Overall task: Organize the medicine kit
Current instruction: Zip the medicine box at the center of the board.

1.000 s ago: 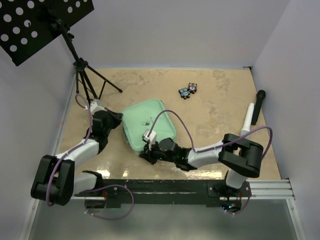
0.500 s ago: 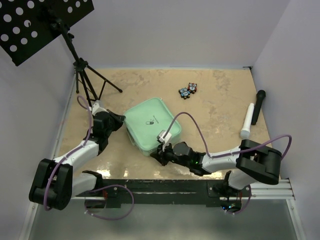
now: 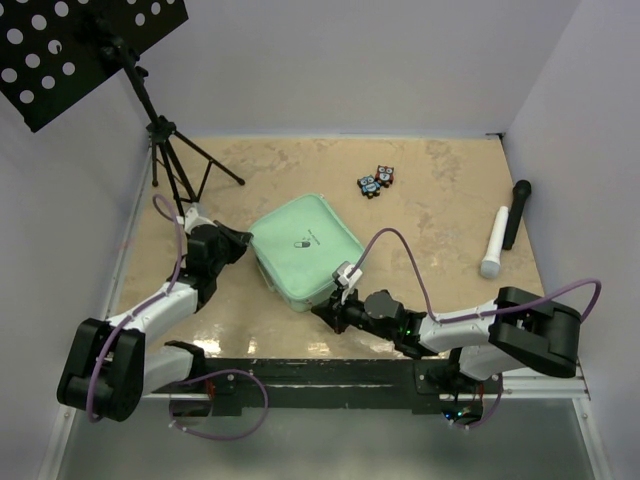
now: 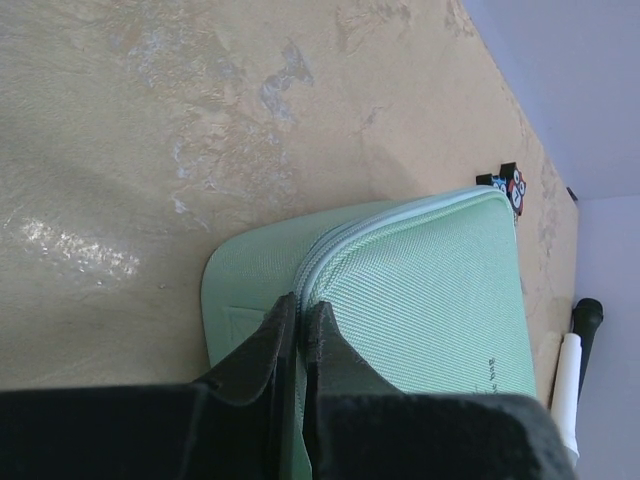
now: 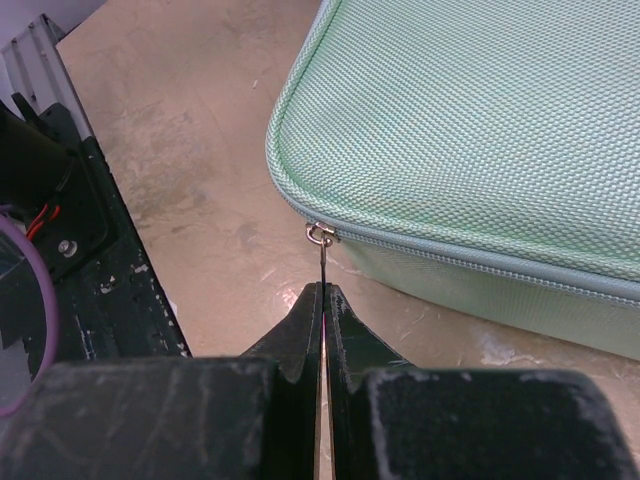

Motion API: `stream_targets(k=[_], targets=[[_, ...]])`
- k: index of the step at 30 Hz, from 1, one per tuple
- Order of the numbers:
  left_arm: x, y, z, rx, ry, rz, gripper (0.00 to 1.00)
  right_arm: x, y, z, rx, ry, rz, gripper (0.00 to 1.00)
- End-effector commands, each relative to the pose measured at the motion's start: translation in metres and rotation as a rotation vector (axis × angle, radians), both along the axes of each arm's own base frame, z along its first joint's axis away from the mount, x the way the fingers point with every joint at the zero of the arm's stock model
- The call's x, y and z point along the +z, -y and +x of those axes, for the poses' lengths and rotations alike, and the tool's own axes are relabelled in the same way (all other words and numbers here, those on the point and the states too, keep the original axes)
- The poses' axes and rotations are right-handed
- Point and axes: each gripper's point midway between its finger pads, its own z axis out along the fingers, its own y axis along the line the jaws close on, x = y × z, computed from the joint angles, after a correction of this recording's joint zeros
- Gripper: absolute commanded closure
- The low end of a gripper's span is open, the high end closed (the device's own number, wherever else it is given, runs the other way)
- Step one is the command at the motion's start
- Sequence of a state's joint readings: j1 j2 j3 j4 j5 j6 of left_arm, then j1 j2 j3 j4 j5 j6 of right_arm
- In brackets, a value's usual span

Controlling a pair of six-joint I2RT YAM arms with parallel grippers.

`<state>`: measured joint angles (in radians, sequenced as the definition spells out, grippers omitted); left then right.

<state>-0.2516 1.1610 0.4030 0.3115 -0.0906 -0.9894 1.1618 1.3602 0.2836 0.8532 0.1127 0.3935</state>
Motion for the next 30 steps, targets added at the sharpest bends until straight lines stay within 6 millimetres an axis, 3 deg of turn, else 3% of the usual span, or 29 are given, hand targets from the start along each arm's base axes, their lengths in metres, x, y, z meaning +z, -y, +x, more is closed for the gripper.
stream_targets(k=[1,3,6,8,12,15,21,30], targets=[[-0.019,-0.004,-0.009,0.013,-0.061,0.003,1.00,0.041,-0.010,0.007,-0.014,0.061,0.144,1.00],[-0.014,-0.003,-0.008,0.007,-0.050,0.008,1.00,0.039,-0.011,0.008,-0.014,0.055,0.131,0.96],[-0.010,-0.005,-0.005,0.001,-0.053,0.044,1.00,0.034,-0.009,0.009,-0.027,0.046,0.116,0.77],[-0.008,-0.007,-0.003,-0.002,-0.059,0.066,0.94,0.031,-0.008,0.010,-0.037,0.040,0.113,0.68],[-0.006,-0.007,0.000,-0.008,-0.070,0.086,0.87,0.028,-0.009,0.013,-0.051,0.038,0.106,0.59],[-0.005,-0.009,0.000,-0.009,-0.069,0.103,0.83,0.021,-0.010,0.015,-0.056,0.037,0.087,0.56],[0.008,-0.025,0.007,0.010,-0.069,0.185,0.64,-0.001,-0.008,0.016,-0.066,0.016,0.037,0.57],[0.036,-0.043,0.021,0.050,-0.037,0.277,0.48,0.010,-0.019,0.021,-0.073,0.023,0.093,0.57]])
